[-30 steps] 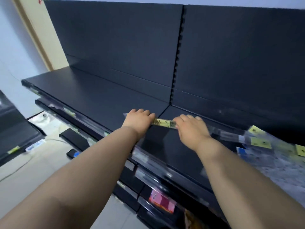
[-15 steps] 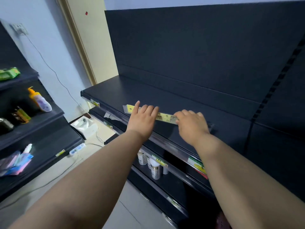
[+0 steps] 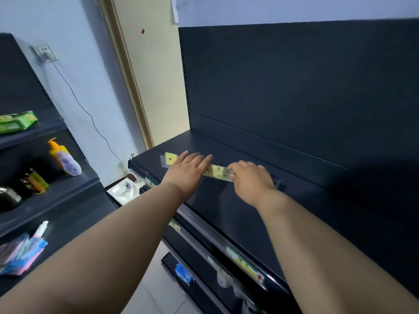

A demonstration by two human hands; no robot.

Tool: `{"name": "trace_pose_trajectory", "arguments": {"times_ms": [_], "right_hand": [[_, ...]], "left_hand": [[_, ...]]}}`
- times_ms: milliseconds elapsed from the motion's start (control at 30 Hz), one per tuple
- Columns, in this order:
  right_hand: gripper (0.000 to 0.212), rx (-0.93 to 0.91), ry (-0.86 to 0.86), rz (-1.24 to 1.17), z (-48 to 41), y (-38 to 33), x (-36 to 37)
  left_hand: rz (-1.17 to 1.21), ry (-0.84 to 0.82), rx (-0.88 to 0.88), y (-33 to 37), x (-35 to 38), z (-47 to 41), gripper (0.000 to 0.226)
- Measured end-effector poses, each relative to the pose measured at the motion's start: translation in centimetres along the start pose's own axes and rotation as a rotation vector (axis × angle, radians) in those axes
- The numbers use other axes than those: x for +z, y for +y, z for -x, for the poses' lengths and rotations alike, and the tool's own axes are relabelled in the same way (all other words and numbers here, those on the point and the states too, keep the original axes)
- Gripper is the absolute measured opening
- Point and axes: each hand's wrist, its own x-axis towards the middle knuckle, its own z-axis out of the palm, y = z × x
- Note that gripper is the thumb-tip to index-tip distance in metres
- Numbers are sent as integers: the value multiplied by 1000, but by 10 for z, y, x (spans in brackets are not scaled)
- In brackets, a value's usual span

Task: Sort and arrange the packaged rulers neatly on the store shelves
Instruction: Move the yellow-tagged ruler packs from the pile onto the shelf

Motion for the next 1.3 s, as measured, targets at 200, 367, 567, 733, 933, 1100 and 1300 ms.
{"name": "trace_pose_trajectory", "arguments": {"times_ms": [200, 367, 567, 733, 933, 1100, 1300], "right_hand": [[29, 32, -86, -17, -69, -16, 17], [31, 139, -117, -54, -116, -21, 38], [27, 268, -211, -72, -171, -48, 55], [24, 378, -261, -137, -202, -61, 71], [42, 494, -256, 12, -215, -61, 95], [59, 525, -368, -33, -207, -73, 113], [60, 597, -420, -37, -209, -79, 120]], "left_hand": [[32, -28, 26, -66, 31, -52, 61], [47, -34, 114, -106, 57, -95, 41], [90, -157, 220, -154, 92, -138, 38], [143, -178, 340, -181, 120, -169, 46], [258, -272, 411, -177, 149, -191, 60], [414, -426, 472, -162, 168, -191, 56], [376, -390, 514, -167, 172, -202, 54]]}}
